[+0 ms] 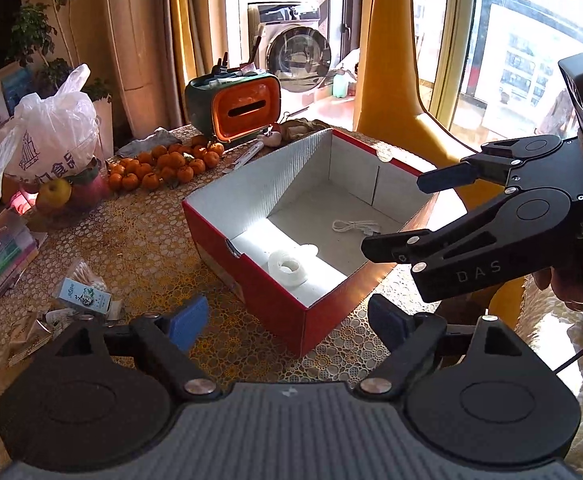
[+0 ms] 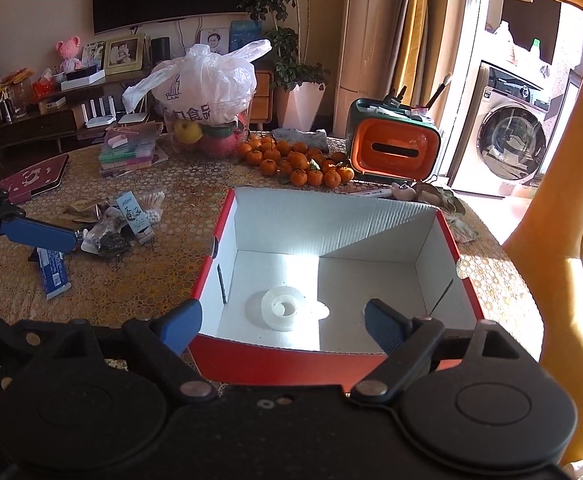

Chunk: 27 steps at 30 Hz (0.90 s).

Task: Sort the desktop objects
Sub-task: 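Withdraw both open tools from the shoebox back toward the table items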

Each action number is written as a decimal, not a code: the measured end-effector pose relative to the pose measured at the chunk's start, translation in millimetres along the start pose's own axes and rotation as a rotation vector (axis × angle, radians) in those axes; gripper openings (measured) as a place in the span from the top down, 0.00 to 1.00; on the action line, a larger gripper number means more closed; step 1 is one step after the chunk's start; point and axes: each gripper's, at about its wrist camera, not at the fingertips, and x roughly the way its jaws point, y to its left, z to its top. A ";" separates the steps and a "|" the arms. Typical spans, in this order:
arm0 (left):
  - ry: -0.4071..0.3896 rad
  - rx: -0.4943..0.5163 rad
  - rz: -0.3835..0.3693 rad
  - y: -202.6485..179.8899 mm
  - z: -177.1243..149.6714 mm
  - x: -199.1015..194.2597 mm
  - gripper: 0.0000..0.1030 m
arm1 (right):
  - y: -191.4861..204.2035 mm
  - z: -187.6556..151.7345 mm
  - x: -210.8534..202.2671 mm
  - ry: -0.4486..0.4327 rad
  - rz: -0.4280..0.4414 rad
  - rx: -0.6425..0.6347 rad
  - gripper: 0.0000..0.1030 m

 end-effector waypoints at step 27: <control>-0.058 -0.130 0.150 107.2 -70.2 -69.5 0.01 | 103.1 9.0 -2.0 -0.054 0.144 -0.094 0.13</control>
